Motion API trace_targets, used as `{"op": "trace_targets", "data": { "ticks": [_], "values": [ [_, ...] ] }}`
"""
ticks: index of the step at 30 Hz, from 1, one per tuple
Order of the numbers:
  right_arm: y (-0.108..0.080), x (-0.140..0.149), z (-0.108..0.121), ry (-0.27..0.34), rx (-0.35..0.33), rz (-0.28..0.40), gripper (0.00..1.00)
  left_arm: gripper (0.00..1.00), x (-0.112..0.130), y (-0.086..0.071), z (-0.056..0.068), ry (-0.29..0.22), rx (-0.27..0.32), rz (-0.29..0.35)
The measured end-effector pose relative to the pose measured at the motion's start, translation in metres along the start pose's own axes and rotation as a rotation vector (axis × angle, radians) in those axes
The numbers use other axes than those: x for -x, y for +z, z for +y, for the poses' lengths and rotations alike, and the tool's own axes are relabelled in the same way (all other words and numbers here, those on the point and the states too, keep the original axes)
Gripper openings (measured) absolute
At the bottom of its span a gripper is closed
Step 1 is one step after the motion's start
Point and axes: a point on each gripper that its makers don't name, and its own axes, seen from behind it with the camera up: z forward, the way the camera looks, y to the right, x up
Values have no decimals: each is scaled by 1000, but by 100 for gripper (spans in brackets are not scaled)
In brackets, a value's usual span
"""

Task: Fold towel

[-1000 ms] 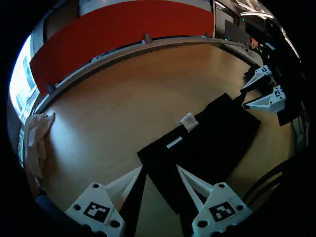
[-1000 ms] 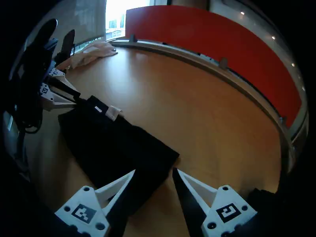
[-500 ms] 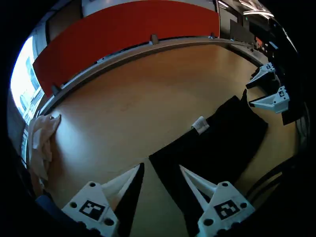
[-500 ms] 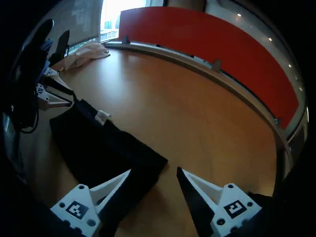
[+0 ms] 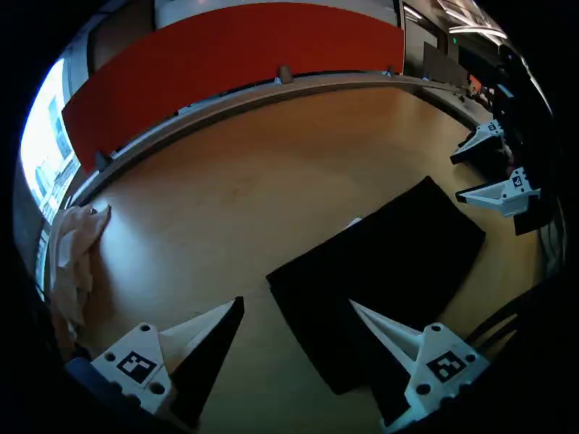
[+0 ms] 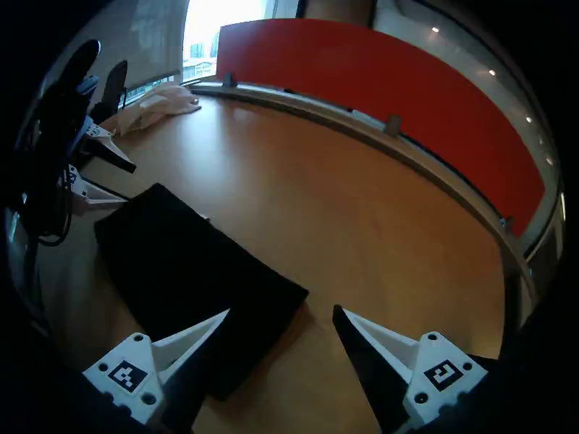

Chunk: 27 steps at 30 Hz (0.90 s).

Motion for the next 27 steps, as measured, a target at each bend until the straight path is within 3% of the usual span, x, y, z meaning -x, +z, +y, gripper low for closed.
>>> {"op": "trace_targets", "data": {
  "ticks": [11,27],
  "values": [
    [-16,8,-7,11,-1,9,100,97,9,-15,3,-25,-3,0],
    [-46,27,-25,21,-3,15,100,97,34,-42,17,-79,-10,4]
  ]
}}
